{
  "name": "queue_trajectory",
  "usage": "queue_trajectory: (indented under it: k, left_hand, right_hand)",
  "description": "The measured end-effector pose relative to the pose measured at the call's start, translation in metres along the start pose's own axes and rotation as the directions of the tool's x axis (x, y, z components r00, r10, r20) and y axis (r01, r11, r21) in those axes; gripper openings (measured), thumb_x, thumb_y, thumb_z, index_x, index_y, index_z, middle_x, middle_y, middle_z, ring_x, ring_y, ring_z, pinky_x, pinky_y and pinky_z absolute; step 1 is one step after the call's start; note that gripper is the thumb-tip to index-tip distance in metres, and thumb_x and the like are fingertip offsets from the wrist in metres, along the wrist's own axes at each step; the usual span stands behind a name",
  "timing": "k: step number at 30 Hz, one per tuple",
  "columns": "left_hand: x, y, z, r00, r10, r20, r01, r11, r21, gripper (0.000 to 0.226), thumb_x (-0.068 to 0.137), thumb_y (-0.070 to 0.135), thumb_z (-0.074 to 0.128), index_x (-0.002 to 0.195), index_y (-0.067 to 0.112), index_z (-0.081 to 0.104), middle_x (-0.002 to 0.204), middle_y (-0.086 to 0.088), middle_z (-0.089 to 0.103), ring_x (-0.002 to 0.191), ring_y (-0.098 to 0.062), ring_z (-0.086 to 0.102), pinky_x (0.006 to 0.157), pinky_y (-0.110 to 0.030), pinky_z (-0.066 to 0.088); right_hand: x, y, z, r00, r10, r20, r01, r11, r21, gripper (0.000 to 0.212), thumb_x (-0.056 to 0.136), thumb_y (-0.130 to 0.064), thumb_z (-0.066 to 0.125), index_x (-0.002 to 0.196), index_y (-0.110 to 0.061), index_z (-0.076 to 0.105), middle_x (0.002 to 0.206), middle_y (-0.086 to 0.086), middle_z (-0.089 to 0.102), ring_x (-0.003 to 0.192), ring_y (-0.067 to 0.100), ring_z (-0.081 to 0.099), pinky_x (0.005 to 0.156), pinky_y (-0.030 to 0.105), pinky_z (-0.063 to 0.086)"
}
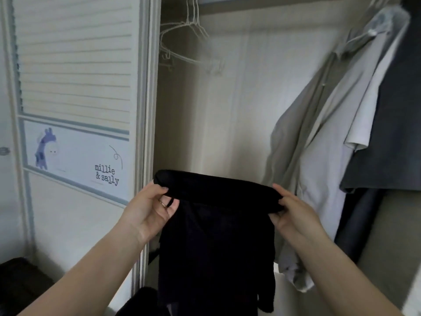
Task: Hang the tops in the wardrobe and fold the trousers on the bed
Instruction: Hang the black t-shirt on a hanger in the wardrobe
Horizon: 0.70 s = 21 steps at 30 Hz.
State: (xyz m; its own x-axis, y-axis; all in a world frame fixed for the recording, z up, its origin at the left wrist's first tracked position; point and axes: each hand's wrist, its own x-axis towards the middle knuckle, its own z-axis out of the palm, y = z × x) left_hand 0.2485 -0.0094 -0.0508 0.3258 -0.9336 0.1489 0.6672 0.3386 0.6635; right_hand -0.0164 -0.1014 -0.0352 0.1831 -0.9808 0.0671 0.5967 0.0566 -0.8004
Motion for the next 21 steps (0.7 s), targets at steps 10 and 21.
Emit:
queue_trajectory:
  k: [10,21]
  left_hand:
    - [0.079,0.004,0.038,0.996,-0.002,0.089,0.027,0.961,-0.274,0.023,0.085,-0.007,0.04,0.096,0.002,0.059,0.089,-0.011,0.07,0.079,-0.019,0.071,0.076,-0.032,0.059]
    - [0.188,0.025,0.092,0.995,0.061,0.081,-0.06,0.998,-0.008,0.025,0.092,0.032,0.059,0.105,0.011,0.063,0.09,-0.007,0.073,0.077,-0.023,0.073,0.062,-0.038,0.06]
  right_hand:
    - [0.073,-0.032,0.034,0.994,-0.069,-0.086,0.069,0.998,-0.006,0.03,0.092,0.001,0.04,0.093,-0.016,0.065,0.078,0.007,0.06,0.067,0.017,0.059,0.057,0.027,0.054]
    - [0.209,-0.08,0.065,0.944,-0.286,0.166,0.327,0.876,-0.354,0.013,0.085,-0.012,0.067,0.096,-0.02,0.07,0.084,0.001,0.072,0.072,0.011,0.07,0.058,0.023,0.054]
